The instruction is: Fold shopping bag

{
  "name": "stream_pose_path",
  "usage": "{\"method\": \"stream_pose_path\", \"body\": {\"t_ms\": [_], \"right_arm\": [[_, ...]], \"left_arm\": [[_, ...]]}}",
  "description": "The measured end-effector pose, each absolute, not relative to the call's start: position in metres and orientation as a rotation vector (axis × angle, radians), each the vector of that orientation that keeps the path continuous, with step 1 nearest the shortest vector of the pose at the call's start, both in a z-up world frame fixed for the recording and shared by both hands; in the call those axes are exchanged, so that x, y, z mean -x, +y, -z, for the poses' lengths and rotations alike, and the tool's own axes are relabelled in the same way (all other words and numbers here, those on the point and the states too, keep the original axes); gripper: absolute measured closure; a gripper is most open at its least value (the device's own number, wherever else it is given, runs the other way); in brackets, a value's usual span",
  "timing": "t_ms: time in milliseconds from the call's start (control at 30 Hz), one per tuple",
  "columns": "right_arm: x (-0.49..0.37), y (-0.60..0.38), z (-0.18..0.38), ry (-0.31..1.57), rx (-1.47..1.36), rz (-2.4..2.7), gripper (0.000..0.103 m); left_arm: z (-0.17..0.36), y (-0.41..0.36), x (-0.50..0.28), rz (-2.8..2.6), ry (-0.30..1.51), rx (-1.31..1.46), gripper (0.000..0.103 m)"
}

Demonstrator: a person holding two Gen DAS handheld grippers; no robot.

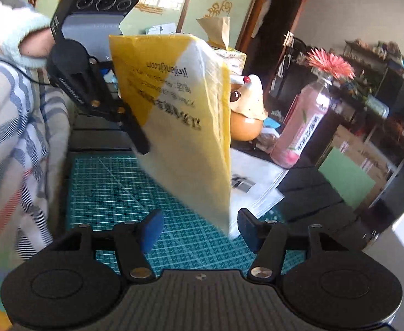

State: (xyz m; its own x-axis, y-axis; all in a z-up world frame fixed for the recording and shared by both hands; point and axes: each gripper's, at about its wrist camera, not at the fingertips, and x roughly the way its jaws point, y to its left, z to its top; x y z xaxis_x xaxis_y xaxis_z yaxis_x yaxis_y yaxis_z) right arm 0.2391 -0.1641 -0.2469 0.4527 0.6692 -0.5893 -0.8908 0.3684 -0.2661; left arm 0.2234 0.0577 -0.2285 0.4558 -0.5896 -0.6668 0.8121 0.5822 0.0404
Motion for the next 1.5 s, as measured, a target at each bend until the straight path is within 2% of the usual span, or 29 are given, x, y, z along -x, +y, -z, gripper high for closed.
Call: {"method": "stream_pose_path", "body": {"t_ms": [67, 200, 267, 567, 767, 967, 1100, 1333, 1500], "right_arm": [[-0.24, -0.162, 0.248, 0.436, 0.595, -1.06, 0.048], [-0.254, -0.16, 0.25, 0.646, 0.476, -1.12, 0.075], [-0.271, -0.165, 0.253, 0.827, 0.335, -1.131, 0.084], [-0.305, -0.201, 0.261, 1.04, -0.132, -1.115, 0.086], [-0.315, -0.223, 0.287, 1.222, -0.49, -1.035, 0.086], [-0.32, -0.237, 0.307, 1.316, -0.66, -0.951, 0.086], [-0.321, -0.24, 0.315, 1.353, -0.696, -0.878, 0.085], [-0.321, -0.244, 0.312, 1.308, -0.669, -0.771, 0.082], [-0.321, -0.24, 0.297, 1.229, -0.611, -0.674, 0.068]], "left_arm": [[0.231, 0.056, -0.223, 0.899, 0.665, -0.38, 0.101], [0.237, 0.058, -0.231, 0.88, 0.7, -0.352, 0.097], [0.239, 0.061, -0.233, 0.878, 0.713, -0.34, 0.095], [0.244, 0.073, -0.245, 0.87, 0.766, -0.244, 0.087], [0.25, 0.08, -0.255, 0.817, 0.799, -0.194, 0.073], [0.26, 0.08, -0.277, 0.776, 0.873, -0.057, 0.074], [0.268, 0.072, -0.287, 0.713, 0.939, -0.034, 0.084], [0.273, 0.052, -0.29, 0.574, 1.016, -0.067, 0.085], [0.273, 0.043, -0.289, 0.526, 1.022, -0.101, 0.084]]}}
